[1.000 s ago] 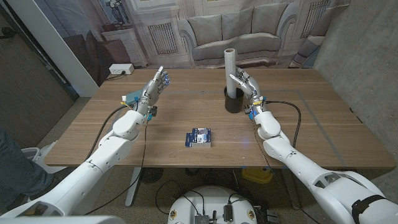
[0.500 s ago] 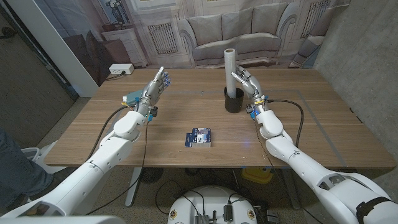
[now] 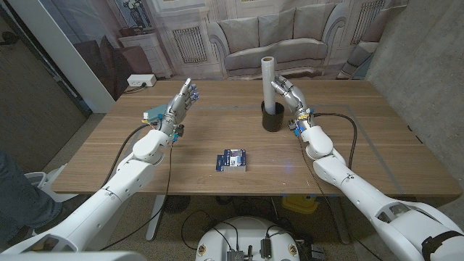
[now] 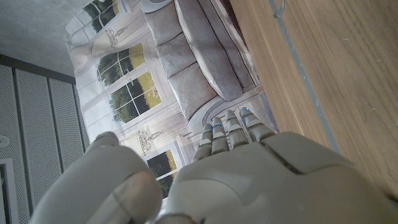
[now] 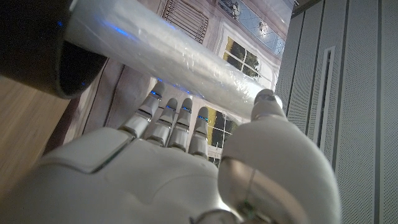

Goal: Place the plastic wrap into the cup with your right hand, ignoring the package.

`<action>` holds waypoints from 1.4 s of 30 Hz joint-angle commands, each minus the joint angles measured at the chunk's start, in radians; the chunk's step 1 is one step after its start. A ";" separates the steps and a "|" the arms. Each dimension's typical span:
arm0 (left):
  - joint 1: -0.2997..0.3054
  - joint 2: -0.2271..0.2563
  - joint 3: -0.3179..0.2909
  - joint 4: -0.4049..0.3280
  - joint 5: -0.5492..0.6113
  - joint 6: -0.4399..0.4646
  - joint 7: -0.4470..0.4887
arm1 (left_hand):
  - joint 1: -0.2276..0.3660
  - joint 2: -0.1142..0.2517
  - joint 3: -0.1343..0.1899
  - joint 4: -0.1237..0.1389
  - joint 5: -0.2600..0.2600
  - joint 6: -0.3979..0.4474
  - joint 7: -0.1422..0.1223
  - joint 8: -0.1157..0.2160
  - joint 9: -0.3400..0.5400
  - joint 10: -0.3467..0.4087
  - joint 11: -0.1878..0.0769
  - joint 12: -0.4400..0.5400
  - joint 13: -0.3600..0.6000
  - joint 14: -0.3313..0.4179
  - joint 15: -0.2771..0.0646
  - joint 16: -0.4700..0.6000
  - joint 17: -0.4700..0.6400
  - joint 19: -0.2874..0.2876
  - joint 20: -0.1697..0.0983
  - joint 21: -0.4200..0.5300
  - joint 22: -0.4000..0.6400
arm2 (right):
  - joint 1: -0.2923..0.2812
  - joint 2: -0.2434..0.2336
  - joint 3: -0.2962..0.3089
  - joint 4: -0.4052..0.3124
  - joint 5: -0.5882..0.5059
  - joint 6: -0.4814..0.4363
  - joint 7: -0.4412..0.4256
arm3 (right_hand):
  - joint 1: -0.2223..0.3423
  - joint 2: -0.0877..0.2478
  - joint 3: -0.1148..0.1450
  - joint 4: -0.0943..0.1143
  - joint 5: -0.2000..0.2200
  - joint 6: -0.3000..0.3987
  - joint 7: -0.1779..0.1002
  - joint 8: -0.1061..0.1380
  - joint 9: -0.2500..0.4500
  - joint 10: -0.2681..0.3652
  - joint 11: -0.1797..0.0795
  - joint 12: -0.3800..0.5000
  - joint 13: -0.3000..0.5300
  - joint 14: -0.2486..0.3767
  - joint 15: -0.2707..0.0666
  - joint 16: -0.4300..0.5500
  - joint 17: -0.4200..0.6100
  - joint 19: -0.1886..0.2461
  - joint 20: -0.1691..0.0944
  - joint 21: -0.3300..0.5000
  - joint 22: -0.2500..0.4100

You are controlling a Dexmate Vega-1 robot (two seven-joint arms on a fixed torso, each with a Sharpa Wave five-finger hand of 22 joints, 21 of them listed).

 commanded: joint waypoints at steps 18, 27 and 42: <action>-0.032 0.000 0.001 0.051 -0.018 -0.015 -0.049 | 0.004 0.007 -0.011 0.004 -0.002 0.002 -0.003 -0.002 0.004 0.001 -0.001 -0.004 0.005 0.003 0.004 -0.001 0.004 -0.006 0.002 0.004 0.004 | -0.014 -0.074 0.021 -0.139 0.048 -0.095 0.056 | -0.116 -0.001 -0.045 0.058 0.010 -0.007 0.021 0.013 -0.015 -0.003 0.011 0.017 0.002 0.000 0.016 0.010 0.003 0.007 0.002 -0.022 0.006; -0.047 -0.012 0.008 0.081 -0.025 -0.026 -0.069 | 0.005 0.008 -0.013 0.004 -0.002 0.003 -0.003 -0.002 0.004 0.001 0.000 -0.004 0.005 0.003 0.004 -0.001 0.004 -0.006 0.002 0.004 0.004 | -0.008 -0.094 0.026 -0.173 0.074 -0.134 0.086 | -0.143 -0.003 -0.056 0.071 0.011 -0.012 0.028 0.012 -0.020 -0.005 0.016 0.019 0.002 0.001 0.020 0.011 0.003 0.010 0.002 -0.028 0.006; -0.037 -0.002 -0.005 0.089 -0.035 -0.040 -0.078 | 0.006 0.009 -0.017 0.004 -0.002 0.002 -0.003 -0.002 0.004 0.000 0.001 -0.005 0.005 0.002 0.006 -0.001 0.004 -0.007 0.002 0.004 0.004 | 0.003 -0.129 0.042 -0.216 0.102 -0.186 0.113 | -0.206 -0.006 -0.083 0.100 0.015 -0.037 0.057 0.007 -0.034 -0.017 0.024 0.020 0.001 -0.007 0.037 0.009 0.002 0.005 0.006 -0.045 0.006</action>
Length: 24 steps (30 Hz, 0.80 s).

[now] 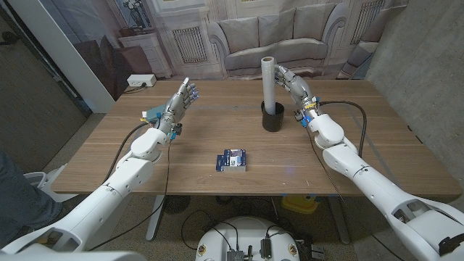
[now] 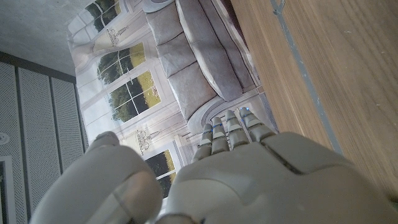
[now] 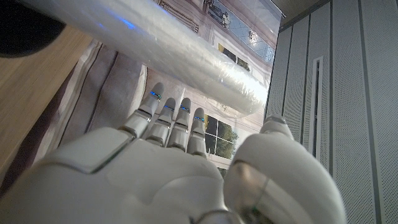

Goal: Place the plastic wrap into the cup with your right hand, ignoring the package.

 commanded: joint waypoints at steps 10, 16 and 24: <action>0.009 0.010 -0.015 0.011 -0.013 -0.021 -0.016 | 0.002 0.004 -0.009 0.004 -0.002 0.001 -0.002 -0.002 0.004 -0.001 0.000 -0.005 0.005 0.002 0.006 -0.001 0.004 -0.008 0.002 0.004 0.004 | -0.003 -0.044 0.035 -0.072 0.043 -0.057 0.013 | -0.030 0.001 -0.012 0.018 0.008 -0.002 0.006 0.003 -0.007 -0.002 0.005 0.007 0.001 -0.001 0.005 0.001 0.001 0.001 0.003 -0.012 0.002; 0.013 0.022 -0.019 0.002 -0.012 -0.012 -0.016 | 0.002 0.004 -0.010 0.004 -0.002 0.001 -0.003 -0.002 0.004 -0.002 -0.001 -0.005 0.005 0.001 0.006 -0.001 0.004 -0.009 0.002 0.004 0.004 | -0.011 -0.061 0.042 -0.111 0.040 -0.091 -0.002 | -0.044 0.000 -0.019 0.024 0.010 -0.003 0.005 0.003 -0.012 -0.006 0.008 0.006 0.001 -0.001 0.007 0.002 0.000 0.006 0.003 -0.015 0.002; 0.020 0.035 -0.025 -0.010 -0.018 -0.005 -0.020 | 0.003 0.005 -0.013 0.004 -0.002 -0.001 -0.002 -0.003 0.004 -0.004 -0.003 -0.006 0.005 -0.001 0.008 -0.002 0.004 -0.011 0.004 0.003 0.004 | -0.011 -0.074 0.052 -0.125 0.046 -0.102 -0.002 | -0.053 0.000 -0.023 0.027 0.011 -0.003 0.011 0.004 -0.015 -0.008 0.010 0.007 0.000 0.000 0.012 0.002 0.000 0.007 0.004 -0.019 0.002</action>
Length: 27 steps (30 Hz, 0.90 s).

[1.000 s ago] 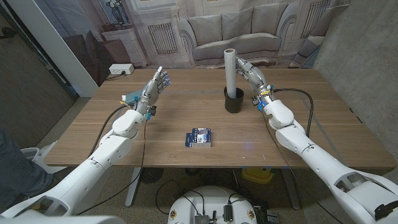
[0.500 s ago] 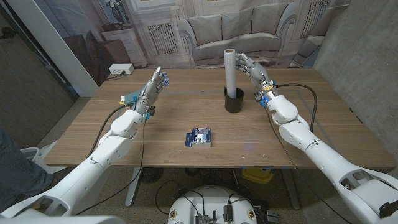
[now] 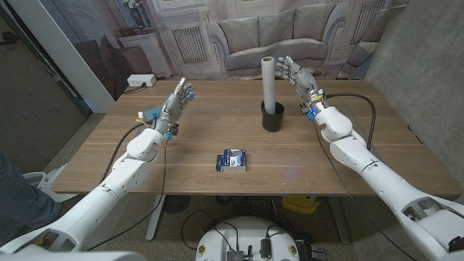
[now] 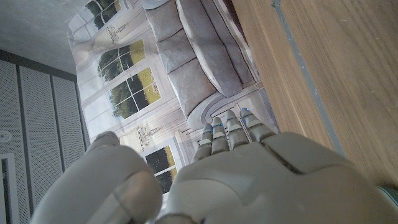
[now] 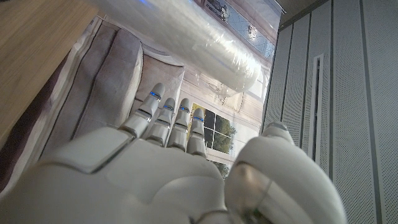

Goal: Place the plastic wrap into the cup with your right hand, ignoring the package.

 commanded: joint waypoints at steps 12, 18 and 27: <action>0.022 0.042 -0.018 -0.054 -0.008 0.037 0.001 | 0.004 0.006 -0.008 0.005 -0.002 -0.001 -0.002 -0.003 0.004 -0.004 0.003 0.000 0.005 -0.002 0.005 -0.002 0.004 -0.002 0.003 0.004 0.004 | -0.002 -0.027 0.039 -0.057 0.014 -0.018 -0.015 | -0.017 0.001 -0.009 0.012 0.004 0.004 0.008 0.006 -0.006 -0.001 0.003 0.009 0.003 0.002 0.004 0.002 -0.001 0.009 0.005 -0.007 0.002; 0.031 0.058 -0.026 -0.080 -0.005 0.048 0.010 | 0.004 0.006 -0.010 0.004 -0.002 0.000 -0.003 -0.002 0.004 -0.003 0.000 0.000 0.005 -0.002 0.006 -0.002 0.004 -0.002 0.002 0.004 0.004 | -0.005 -0.029 0.043 -0.059 0.018 -0.016 -0.016 | -0.021 0.001 -0.011 0.014 0.004 0.004 0.009 0.007 -0.008 0.001 0.004 0.010 0.003 0.002 0.004 0.002 -0.001 0.011 0.005 -0.010 0.002; 0.021 0.053 -0.016 -0.076 -0.007 0.058 0.002 | 0.005 0.007 -0.012 0.004 -0.002 0.000 -0.005 -0.002 0.004 -0.005 0.003 0.000 0.005 -0.002 0.006 -0.002 0.004 -0.002 0.003 0.004 0.004 | -0.012 -0.033 0.046 -0.068 0.023 -0.028 -0.021 | -0.026 0.001 -0.014 0.015 0.005 0.007 0.009 0.009 -0.011 0.001 0.006 0.011 0.002 0.002 0.004 0.002 -0.002 0.011 0.006 -0.014 0.002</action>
